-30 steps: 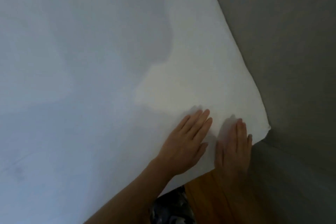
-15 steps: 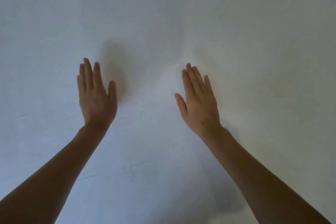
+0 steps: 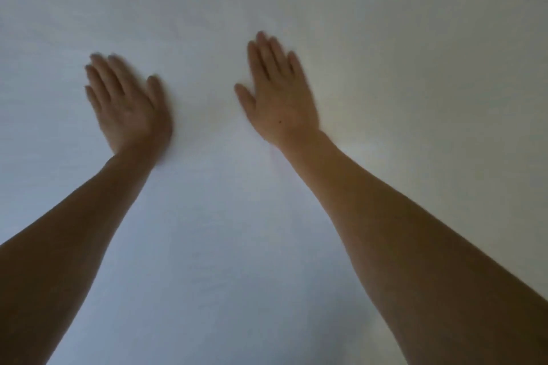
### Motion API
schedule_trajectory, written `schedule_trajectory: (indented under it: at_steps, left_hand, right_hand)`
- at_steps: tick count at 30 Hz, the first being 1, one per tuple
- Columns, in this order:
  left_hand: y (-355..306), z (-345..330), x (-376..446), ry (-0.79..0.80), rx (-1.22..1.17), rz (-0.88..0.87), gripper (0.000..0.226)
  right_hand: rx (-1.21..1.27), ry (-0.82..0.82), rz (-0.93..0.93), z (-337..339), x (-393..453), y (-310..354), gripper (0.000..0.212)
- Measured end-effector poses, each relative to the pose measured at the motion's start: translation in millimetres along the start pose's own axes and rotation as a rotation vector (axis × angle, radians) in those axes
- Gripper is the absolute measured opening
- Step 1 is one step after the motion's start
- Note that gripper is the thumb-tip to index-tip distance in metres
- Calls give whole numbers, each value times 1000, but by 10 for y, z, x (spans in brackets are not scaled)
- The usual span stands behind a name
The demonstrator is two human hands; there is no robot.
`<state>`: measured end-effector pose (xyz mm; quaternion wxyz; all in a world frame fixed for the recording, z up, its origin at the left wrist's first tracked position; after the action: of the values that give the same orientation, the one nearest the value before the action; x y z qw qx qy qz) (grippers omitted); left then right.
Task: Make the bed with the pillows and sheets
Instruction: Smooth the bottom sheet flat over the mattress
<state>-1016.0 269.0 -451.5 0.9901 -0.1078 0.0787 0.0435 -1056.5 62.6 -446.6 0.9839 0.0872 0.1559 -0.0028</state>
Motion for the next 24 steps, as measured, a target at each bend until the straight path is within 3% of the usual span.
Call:
schedule_trajectory:
  at_steps: [5, 8, 14, 18, 24]
  left_hand:
    - [-1658, -402, -132, 146, 96, -317, 69]
    - [-2560, -633, -368, 213, 99, -421, 71]
    - [-3708, -960, -1205, 294, 116, -640, 64]
    - [-3910, -1020, -1358, 313, 118, -655, 63]
    - [-4199, -1108, -1840, 398, 113, -810, 65]
  right_hand:
    - [8, -108, -296, 223, -325, -1976, 69]
    - [38, -122, -372, 281, -673, -2695, 69]
    - [18, -161, -446, 248, -762, -3013, 66]
    - [-4, -124, -406, 282, -864, -3281, 64]
    - [105, -141, -541, 247, -1275, -3698, 66]
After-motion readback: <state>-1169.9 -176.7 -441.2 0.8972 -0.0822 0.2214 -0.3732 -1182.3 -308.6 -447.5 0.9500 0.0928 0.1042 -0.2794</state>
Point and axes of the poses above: each hand's wrist, its own x-axis towards the middle knuckle, its own z-axis out of the back of the hand, y = z × x, the point moved 1 cm from there along x, towards the middle knuckle, and after that the axes turned 12 degrees about y, right-handed, at the moved point
